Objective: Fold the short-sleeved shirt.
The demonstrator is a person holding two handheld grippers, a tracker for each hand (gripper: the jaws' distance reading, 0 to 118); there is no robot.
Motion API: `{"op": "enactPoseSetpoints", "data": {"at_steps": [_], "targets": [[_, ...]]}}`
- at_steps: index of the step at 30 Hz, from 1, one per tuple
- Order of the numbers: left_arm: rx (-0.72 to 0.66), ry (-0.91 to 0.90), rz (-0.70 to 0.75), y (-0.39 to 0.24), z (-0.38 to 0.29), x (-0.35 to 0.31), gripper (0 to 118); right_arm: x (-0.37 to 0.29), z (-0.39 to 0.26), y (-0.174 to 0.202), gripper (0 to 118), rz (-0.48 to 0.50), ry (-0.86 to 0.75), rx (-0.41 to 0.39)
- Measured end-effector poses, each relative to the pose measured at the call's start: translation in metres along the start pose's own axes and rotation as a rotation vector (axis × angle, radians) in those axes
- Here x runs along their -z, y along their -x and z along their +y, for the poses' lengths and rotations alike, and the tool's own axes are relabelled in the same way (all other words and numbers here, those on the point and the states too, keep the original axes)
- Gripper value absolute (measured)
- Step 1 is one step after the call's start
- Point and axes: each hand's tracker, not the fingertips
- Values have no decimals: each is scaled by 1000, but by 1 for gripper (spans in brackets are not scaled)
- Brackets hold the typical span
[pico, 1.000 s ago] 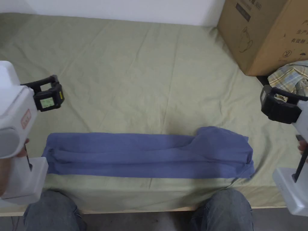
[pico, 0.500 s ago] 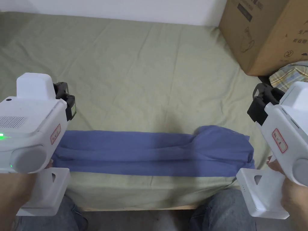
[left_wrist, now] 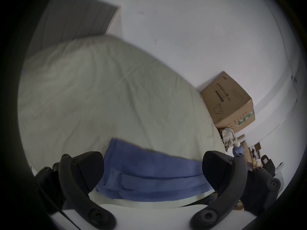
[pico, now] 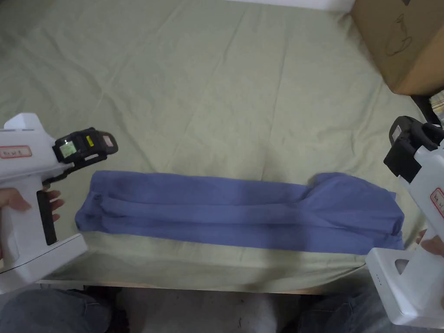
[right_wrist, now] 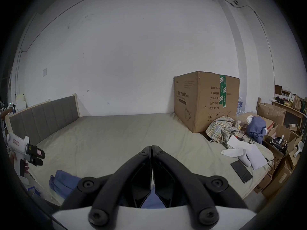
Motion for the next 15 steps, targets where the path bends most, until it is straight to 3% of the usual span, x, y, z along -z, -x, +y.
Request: {"op": "enactPoseSetpoints", "data": {"at_steps": [5,10,14,15], "targets": [[-187,110,33,54,-19,29,118,13,-1,7,0,5,25,-17],[-315,182,-57,66,-47,42,115,21,-2,10,0,2,45,-25],[-271,188,-86,54,-55,45,83,23,-4,12,0,4,57,-30],[-273,194,-85,52,-56,48,69,24,-4,12,0,5,60,-33]]}}
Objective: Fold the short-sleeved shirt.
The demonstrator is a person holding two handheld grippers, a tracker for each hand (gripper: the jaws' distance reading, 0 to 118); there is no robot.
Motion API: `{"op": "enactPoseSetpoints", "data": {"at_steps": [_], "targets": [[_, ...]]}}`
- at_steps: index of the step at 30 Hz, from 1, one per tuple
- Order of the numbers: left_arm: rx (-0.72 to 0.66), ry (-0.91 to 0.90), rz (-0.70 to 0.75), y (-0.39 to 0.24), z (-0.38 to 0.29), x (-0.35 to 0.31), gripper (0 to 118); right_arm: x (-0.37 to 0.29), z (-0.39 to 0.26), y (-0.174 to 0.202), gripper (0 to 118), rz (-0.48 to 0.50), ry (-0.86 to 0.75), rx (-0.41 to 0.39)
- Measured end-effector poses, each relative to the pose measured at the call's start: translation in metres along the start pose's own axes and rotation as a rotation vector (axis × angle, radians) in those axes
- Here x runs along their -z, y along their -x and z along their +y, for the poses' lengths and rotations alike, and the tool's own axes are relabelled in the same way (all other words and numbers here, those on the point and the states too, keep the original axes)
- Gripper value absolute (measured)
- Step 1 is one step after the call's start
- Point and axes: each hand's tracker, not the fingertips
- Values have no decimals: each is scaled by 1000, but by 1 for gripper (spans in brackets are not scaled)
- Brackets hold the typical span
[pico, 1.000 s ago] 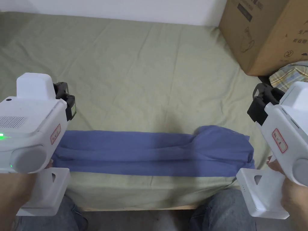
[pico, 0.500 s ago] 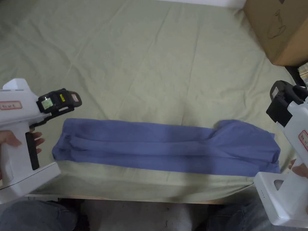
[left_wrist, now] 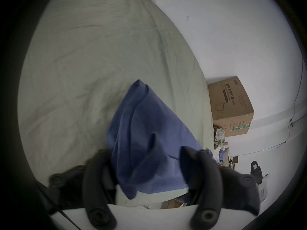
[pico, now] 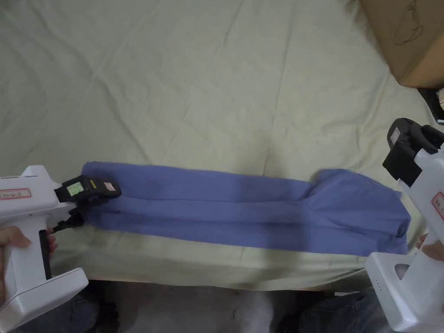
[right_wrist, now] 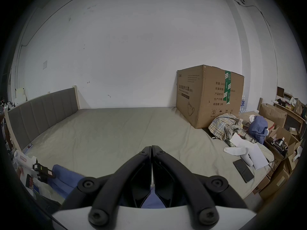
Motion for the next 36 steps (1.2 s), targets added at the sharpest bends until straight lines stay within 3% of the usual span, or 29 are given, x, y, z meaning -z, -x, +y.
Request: {"op": "enactPoseSetpoints", "data": {"at_steps": [3,7,13,18,23,26,29,31,32,33,34,35,36], "targets": [[37,-14,146,-5,-4,10,13,-1,-2,1,0,5,7,-4],[181,-70,212,-38,-19,2,9,-7,-5,2,0,17,10,-20],[609,-206,344,-129,-54,-19,9,-19,-8,-4,0,28,-2,-11],[988,-227,336,-209,-98,-13,9,-33,-8,-13,0,22,-28,2],[1107,-57,172,-262,-138,34,9,-49,-12,-31,0,-11,-45,28],[1146,34,197,-273,-164,84,9,-56,-16,-46,0,-36,-53,45],[1095,131,238,-270,-179,140,9,-65,-18,-58,0,-66,-56,63],[1041,183,254,-266,-186,167,20,-69,-19,-65,0,-81,-56,71],[1014,200,263,-264,-190,177,33,-70,-20,-69,0,-90,-57,72],[990,223,239,-263,-191,182,61,-71,-20,-70,0,-96,-56,73],[967,246,223,-263,-193,185,80,-72,-20,-73,0,-104,-54,75],[940,270,189,-267,-193,183,93,-72,-20,-75,0,-109,-53,78],[905,275,150,-268,-189,178,95,-72,-21,-77,0,-111,-54,81]]}}
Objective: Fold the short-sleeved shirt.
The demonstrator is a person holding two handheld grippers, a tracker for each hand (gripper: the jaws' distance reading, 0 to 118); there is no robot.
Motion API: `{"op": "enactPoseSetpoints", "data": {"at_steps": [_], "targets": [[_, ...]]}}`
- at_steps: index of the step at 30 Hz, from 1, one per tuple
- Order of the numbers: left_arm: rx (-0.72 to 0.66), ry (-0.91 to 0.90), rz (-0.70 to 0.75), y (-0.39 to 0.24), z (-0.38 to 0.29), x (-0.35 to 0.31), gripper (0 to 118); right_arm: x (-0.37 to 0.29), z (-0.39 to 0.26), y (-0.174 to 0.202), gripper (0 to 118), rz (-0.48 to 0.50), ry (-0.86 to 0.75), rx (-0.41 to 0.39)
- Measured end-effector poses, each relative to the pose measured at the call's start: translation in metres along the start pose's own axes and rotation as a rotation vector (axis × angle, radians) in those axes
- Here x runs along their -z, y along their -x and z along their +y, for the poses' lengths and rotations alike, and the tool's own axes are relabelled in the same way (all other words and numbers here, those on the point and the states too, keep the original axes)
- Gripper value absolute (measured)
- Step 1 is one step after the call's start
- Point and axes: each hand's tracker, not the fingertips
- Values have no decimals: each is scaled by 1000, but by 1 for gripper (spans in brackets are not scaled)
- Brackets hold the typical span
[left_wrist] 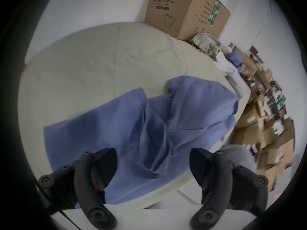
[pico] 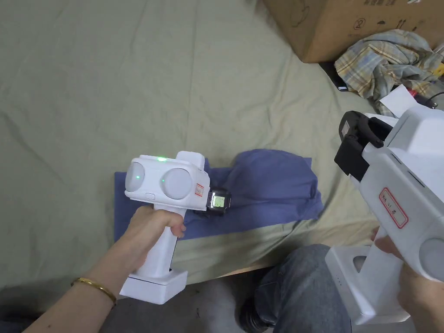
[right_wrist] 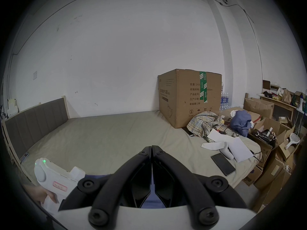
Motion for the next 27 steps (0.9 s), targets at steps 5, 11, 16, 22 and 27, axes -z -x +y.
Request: {"op": "enactPoseSetpoints", "data": {"at_steps": [5,11,16,22,27], "targets": [[-123,-205,-13,31,21,-55,88,0,1,-1,0,-1,-9,15],[-67,-292,257,46,19,-64,1,-1,1,3,0,22,-18,20],[-59,-132,158,26,-8,-11,0,1,-2,-2,0,29,-7,12],[79,-26,115,-20,-25,34,0,-3,-7,-17,0,6,13,6],[304,-43,174,-53,-37,34,0,-3,-8,-22,0,-10,23,3]]}}
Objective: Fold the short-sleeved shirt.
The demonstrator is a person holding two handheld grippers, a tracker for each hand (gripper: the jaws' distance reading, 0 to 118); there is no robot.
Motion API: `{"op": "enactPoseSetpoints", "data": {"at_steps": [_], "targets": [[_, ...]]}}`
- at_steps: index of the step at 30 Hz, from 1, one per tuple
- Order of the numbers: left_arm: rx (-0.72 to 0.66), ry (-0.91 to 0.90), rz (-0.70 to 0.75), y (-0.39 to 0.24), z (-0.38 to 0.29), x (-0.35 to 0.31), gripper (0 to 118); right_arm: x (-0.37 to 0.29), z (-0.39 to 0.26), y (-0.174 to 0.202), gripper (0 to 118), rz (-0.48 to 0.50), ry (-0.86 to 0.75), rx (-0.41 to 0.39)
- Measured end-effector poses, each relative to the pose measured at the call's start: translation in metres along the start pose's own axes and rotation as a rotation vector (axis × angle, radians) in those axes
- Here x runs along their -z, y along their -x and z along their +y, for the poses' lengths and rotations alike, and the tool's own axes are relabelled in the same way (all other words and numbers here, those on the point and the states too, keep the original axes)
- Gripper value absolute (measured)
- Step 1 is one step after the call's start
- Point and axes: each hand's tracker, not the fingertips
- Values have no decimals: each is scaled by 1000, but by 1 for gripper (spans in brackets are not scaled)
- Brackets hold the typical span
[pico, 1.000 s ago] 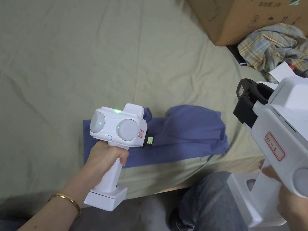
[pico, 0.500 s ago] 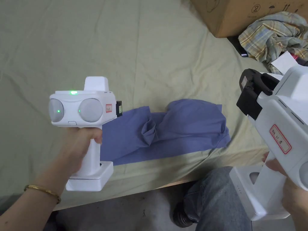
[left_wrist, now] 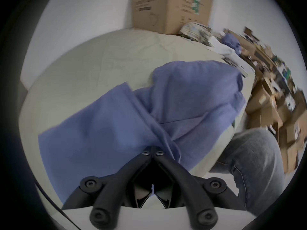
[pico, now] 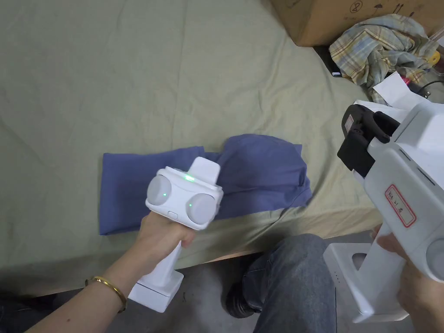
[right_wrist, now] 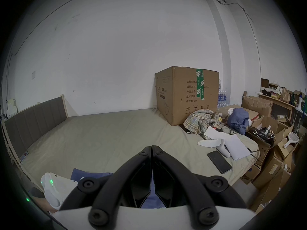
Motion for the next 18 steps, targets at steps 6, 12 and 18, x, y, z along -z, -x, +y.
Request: {"op": "enactPoseSetpoints", "data": {"at_steps": [6,12,18], "targets": [[-141,-81,-285,12,15,-37,0,-3,9,15,0,18,-13,-13],[-444,-298,-315,107,19,-98,118,-5,17,22,0,45,-42,-22],[-659,-203,-247,205,-35,-91,118,-8,21,34,0,66,-60,-21]]}}
